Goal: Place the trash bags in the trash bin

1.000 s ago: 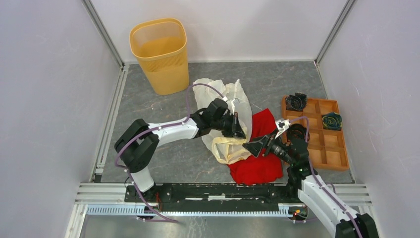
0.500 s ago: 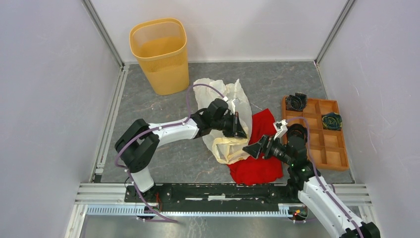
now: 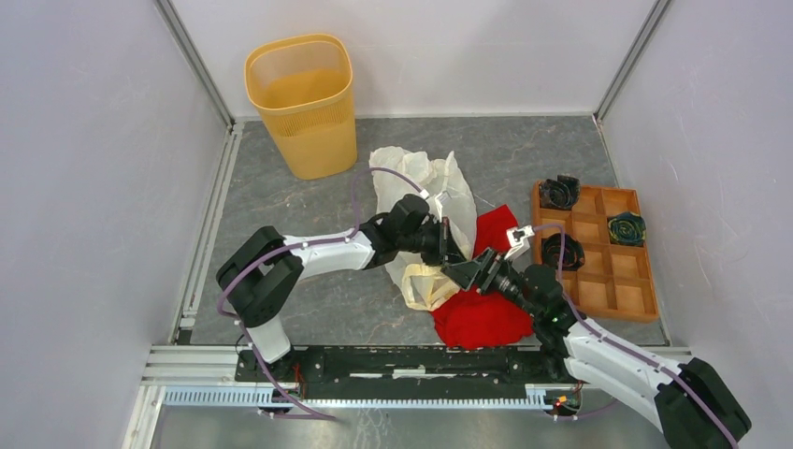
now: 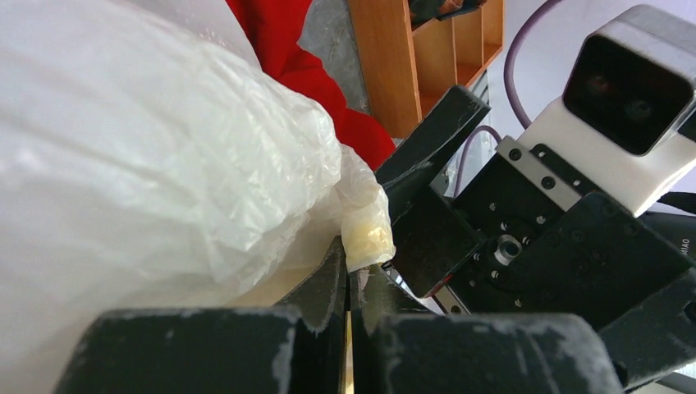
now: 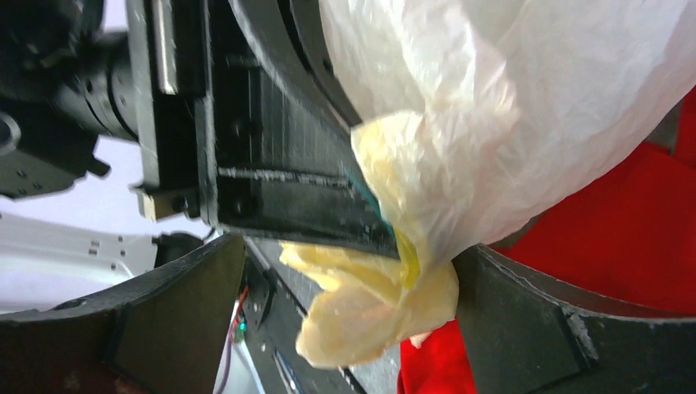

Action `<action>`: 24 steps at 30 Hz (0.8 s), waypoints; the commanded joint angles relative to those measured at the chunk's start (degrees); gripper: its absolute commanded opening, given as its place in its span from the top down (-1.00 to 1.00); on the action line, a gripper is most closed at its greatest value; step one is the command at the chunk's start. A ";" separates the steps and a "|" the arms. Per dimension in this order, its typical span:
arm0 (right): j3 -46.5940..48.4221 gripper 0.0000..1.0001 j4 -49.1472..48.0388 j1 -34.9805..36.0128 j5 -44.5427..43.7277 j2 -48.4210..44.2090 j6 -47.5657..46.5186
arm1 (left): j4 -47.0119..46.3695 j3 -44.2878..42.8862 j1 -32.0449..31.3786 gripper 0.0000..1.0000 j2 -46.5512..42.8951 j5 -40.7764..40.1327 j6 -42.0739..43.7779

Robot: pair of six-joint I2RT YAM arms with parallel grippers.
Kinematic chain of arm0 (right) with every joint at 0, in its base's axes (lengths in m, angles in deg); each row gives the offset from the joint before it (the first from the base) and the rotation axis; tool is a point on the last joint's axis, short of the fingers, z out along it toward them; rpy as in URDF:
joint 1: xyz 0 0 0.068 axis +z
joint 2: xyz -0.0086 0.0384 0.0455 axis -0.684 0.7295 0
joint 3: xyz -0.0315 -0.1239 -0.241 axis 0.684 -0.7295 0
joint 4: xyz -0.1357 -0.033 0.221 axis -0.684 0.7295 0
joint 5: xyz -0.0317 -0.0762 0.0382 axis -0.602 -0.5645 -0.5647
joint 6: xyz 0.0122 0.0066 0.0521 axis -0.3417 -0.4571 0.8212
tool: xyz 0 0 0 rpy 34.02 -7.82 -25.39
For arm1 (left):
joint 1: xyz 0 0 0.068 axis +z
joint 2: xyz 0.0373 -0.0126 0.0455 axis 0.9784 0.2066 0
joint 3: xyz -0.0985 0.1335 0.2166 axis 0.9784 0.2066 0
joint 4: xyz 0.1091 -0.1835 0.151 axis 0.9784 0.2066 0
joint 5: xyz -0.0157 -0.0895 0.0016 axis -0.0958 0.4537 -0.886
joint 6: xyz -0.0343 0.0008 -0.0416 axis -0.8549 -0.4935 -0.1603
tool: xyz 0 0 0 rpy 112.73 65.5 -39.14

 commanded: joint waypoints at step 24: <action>-0.03 -0.55 -14.49 4.97 -19.80 1.77 -6.69 | -8.01 1.46 -0.36 0.96 -8.62 0.29 -6.34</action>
